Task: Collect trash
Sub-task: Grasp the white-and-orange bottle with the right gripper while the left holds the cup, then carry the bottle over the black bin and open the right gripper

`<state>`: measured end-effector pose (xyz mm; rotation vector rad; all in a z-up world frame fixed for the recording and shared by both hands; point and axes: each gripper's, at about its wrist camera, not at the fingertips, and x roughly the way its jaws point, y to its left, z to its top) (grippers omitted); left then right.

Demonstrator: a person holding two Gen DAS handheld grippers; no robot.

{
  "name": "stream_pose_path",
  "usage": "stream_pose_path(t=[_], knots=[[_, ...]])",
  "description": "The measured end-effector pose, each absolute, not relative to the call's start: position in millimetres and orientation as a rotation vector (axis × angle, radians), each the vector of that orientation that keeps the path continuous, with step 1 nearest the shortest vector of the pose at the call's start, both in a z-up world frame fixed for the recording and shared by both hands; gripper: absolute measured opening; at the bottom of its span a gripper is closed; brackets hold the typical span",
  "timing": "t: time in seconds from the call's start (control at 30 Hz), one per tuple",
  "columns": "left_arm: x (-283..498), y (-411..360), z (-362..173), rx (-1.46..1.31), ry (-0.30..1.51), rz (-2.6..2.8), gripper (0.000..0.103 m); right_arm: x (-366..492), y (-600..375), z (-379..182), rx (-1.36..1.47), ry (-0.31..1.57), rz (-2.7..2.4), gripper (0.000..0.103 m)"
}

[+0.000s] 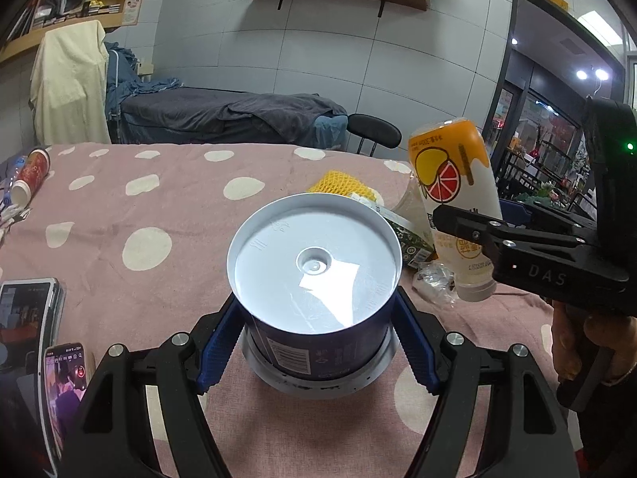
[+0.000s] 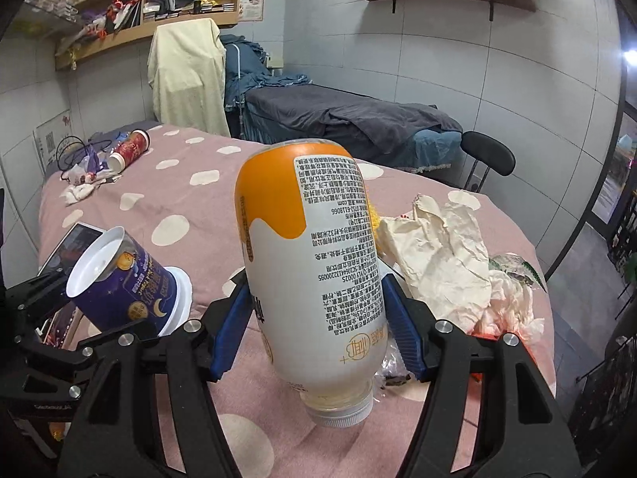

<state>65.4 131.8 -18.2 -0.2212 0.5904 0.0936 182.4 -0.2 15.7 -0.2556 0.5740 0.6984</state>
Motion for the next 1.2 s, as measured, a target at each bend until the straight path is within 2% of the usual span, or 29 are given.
stream_pose_path(t=[0.4, 0.7, 0.9, 1.2], knots=[[77.0, 62.8, -5.9, -0.147, 0.569, -0.095, 0.071, 156.7, -118.3, 15.8, -0.08, 0.579, 0.505, 0.065], [97.1, -10.9, 4.2, -0.062, 0.549, -0.298, 0.071, 155.9, -245.9, -14.1, 0.06, 0.638, 0.217, 0.065], [114.6, -55.8, 7.4, -0.03, 0.547, -0.398, 0.071, 174.2, -323.0, -67.2, 0.112, 0.767, -0.006, 0.065], [123.3, -100.3, 14.9, 0.022, 0.522, -0.48, 0.071, 225.9, -402.5, -198.5, 0.214, 1.067, -0.205, 0.065]])
